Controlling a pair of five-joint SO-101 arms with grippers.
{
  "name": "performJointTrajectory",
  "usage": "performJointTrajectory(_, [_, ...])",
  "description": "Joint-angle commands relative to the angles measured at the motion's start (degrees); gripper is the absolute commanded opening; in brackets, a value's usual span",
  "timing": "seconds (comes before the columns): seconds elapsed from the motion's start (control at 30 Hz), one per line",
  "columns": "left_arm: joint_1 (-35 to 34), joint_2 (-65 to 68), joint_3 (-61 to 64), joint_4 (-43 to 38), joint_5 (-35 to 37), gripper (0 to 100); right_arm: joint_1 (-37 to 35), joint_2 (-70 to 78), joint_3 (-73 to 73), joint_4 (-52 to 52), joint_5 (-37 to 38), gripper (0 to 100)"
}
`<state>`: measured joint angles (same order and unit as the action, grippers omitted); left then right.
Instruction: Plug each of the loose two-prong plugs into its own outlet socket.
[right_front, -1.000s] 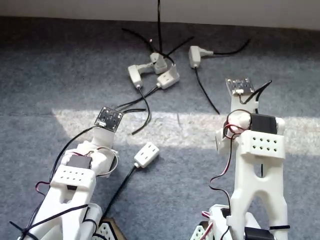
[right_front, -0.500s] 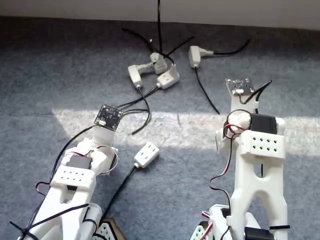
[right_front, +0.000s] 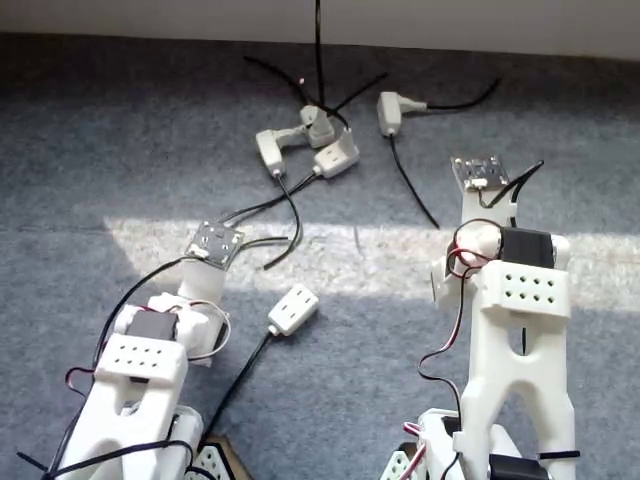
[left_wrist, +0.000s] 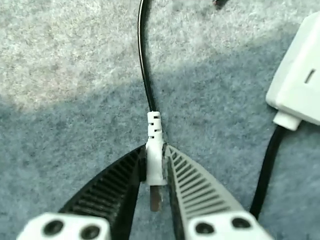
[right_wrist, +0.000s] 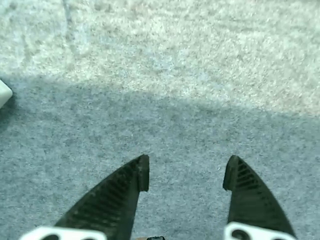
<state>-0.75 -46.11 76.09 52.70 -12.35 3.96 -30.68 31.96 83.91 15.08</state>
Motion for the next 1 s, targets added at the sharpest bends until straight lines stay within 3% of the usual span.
performJointTrajectory(0.0, [-4.4, 0.3, -1.0, 3.2, -0.4, 1, 0.5, -0.7, -0.4, 0.0, 0.6, 24.5])
performJointTrajectory(0.33, [-4.6, 0.3, -2.6, 3.6, 0.0, 16, 0.6, -0.8, -0.3, 0.2, 0.5, 24.5])
performJointTrajectory(0.53, [-4.7, 0.3, -2.8, 3.2, 0.0, 17, 0.3, -0.8, -0.3, 0.1, 0.4, 24.5])
performJointTrajectory(0.97, [-6.2, 0.7, -1.4, -7.7, 0.2, 16, 0.2, -0.4, -0.4, -0.1, 0.6, 24.5])
